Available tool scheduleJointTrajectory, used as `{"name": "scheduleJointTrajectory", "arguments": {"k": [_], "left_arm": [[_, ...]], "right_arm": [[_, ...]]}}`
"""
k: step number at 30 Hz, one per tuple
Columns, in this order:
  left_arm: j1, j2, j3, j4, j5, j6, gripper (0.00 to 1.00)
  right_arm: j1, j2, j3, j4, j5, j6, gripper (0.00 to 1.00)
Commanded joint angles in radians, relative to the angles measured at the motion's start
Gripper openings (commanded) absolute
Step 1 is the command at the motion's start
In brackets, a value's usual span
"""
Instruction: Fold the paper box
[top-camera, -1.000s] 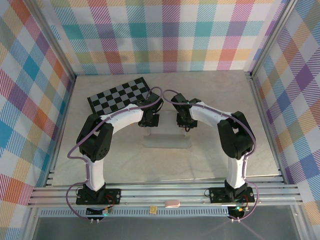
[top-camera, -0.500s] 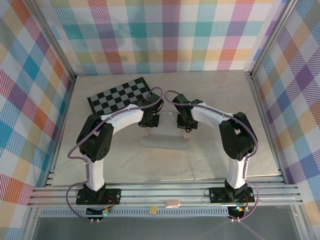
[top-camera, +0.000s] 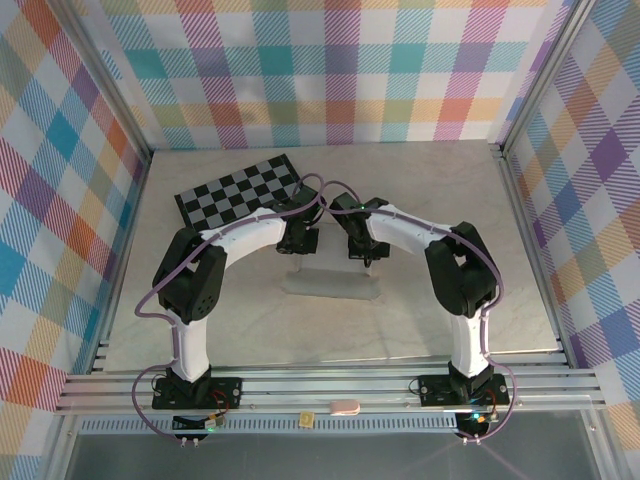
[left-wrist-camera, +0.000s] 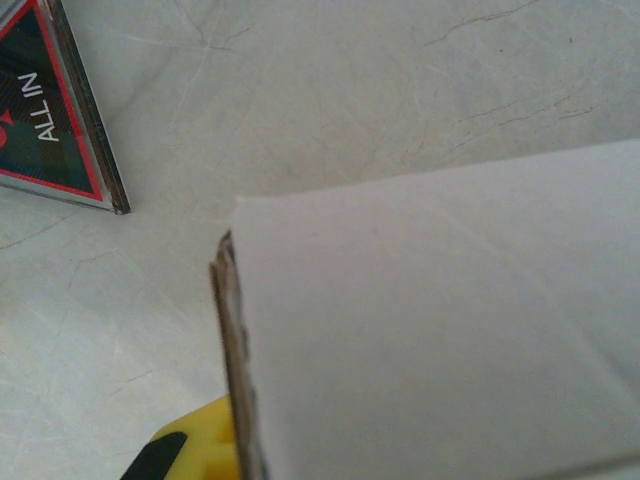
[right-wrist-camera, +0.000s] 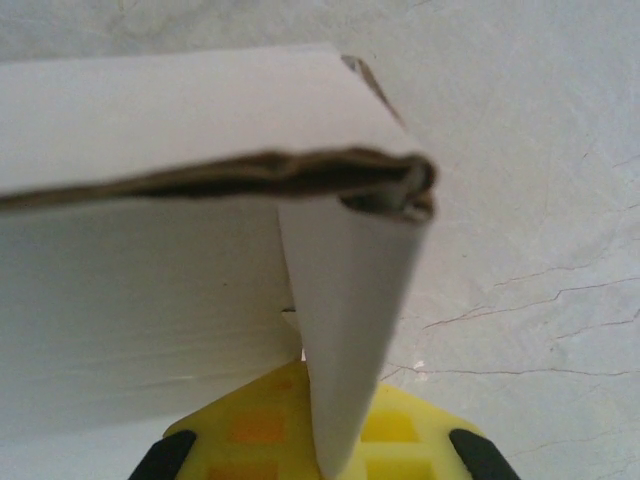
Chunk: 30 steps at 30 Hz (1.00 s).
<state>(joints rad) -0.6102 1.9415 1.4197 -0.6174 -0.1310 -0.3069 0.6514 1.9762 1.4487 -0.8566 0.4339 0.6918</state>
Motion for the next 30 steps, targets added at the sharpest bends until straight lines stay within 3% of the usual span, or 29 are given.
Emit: {"name": "scheduleJointTrajectory", "arguments": {"k": [1,5,11,19,30], "left_arm": [[-0.002,-0.033,0.006,0.016,-0.072,-0.037,0.00],[-0.005,-0.036,0.000,0.017,-0.075,-0.038,0.00],[-0.011,-0.042,-0.011,0.023,-0.076,-0.039,0.00],[-0.013,-0.048,-0.018,0.023,-0.078,-0.035,0.00],[-0.014,-0.048,-0.019,0.021,-0.071,-0.031,0.00]], "right_arm": [[0.004,-0.013,-0.029,-0.055,0.010,-0.088,0.06],[-0.002,-0.151,-0.103,0.049,-0.083,-0.123,0.23],[-0.012,-0.264,-0.151,0.081,-0.188,-0.127,0.35],[-0.093,-0.312,-0.279,0.215,-0.318,-0.123,0.36],[-0.178,-0.191,-0.252,0.318,-0.420,-0.212,0.30]]}}
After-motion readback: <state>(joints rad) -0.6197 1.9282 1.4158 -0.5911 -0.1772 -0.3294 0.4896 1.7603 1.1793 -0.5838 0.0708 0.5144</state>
